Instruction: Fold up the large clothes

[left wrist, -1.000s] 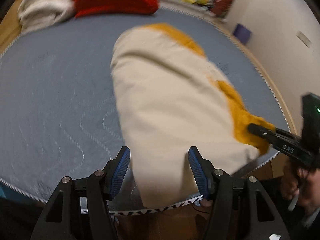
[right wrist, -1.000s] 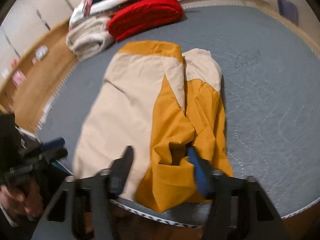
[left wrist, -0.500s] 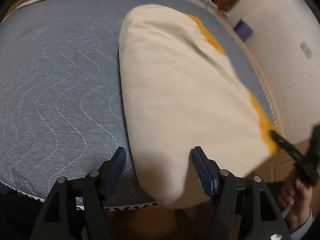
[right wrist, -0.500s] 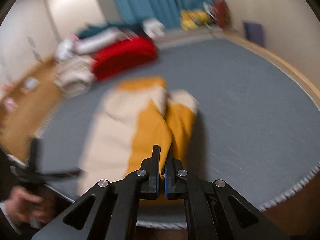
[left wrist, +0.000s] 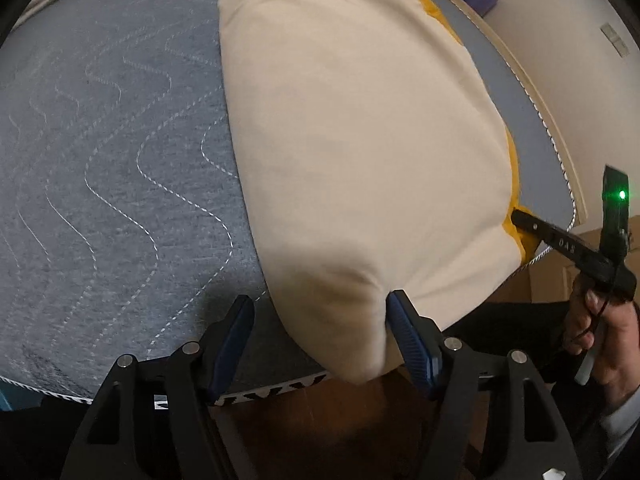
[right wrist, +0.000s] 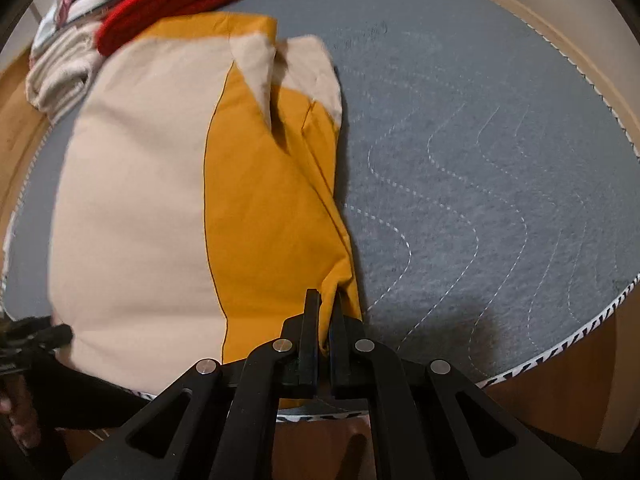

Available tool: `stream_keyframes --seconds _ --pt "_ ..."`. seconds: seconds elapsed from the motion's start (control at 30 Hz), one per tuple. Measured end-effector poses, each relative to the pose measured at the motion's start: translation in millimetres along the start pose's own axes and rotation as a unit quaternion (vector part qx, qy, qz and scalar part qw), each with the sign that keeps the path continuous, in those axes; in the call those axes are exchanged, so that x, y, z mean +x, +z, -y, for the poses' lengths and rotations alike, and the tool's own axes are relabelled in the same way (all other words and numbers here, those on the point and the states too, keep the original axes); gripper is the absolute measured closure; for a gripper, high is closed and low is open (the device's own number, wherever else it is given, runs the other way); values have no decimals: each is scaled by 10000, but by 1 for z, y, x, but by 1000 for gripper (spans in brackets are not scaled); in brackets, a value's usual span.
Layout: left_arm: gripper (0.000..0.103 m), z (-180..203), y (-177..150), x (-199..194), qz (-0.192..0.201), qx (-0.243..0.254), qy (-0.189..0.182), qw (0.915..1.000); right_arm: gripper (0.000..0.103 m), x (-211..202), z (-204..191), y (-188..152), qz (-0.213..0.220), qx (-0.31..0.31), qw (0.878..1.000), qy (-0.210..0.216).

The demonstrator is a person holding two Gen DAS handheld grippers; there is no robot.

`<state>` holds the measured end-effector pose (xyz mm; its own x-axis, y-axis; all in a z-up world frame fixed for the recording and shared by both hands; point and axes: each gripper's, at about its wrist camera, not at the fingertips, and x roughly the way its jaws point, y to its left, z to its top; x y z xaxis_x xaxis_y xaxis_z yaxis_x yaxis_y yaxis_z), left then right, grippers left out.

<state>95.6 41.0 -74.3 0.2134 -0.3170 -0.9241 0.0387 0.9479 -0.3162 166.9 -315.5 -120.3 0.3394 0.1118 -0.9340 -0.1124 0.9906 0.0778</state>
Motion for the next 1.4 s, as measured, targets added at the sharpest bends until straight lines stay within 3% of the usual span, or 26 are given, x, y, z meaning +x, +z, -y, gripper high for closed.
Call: stream_keyframes --seconds 0.1,0.17,0.27,0.4,0.53,0.63,0.7,0.73,0.77,0.83,0.93,1.03,1.17,1.3,1.33,1.37,1.4 --pt "46 9 -4 -16 117 47 -175 9998 100 -1 -3 3 -1 -20 10000 -48" --pt "47 12 -9 -19 119 210 -88 9997 100 -4 -4 4 44 -42 9999 -83" --pt "46 4 -12 -1 -242 14 -56 9997 100 -5 -9 4 37 -121 9998 -145" --pt "47 10 -10 -6 -166 94 -49 9998 100 -15 -8 6 3 -11 9998 -219" --pt "46 10 -3 -22 -37 96 -50 9999 92 -70 -5 21 874 -196 9913 -961" --pt "47 7 10 -34 216 82 54 9997 91 -108 4 47 1541 -28 9868 -495" --pt "47 4 17 -42 474 21 207 9987 85 -121 5 74 1809 -117 9834 65" --pt "47 3 18 -44 569 1 245 9981 74 -120 4 83 1821 -173 9829 226" --pt "47 3 22 -47 695 -28 276 9972 56 -116 1 98 1790 -317 9822 481" --pt "47 0 28 -55 952 -138 305 9949 45 -104 -8 117 1759 -583 9799 740" --pt "47 -5 35 -57 1177 -222 364 9921 45 -69 -20 140 1606 -710 9810 824" --pt "47 -7 39 -58 1285 -272 452 9903 45 -21 -33 166 1019 -608 9875 1035" --pt "47 -6 49 -48 1303 -319 431 9900 45 31 -41 186 502 -598 9912 1067" --pt "47 -8 48 -40 1144 -258 463 9920 46 69 -36 204 92 -139 9884 1508" --pt "47 -6 49 -36 1086 -253 476 9926 52 75 -34 207 72 -13 9867 1627" --pt "47 -5 51 -32 1041 -256 489 9930 78 79 -33 210 70 68 9850 1725" --pt "47 -3 51 -31 1030 -262 495 9931 94 79 -33 212 130 104 9852 1707"
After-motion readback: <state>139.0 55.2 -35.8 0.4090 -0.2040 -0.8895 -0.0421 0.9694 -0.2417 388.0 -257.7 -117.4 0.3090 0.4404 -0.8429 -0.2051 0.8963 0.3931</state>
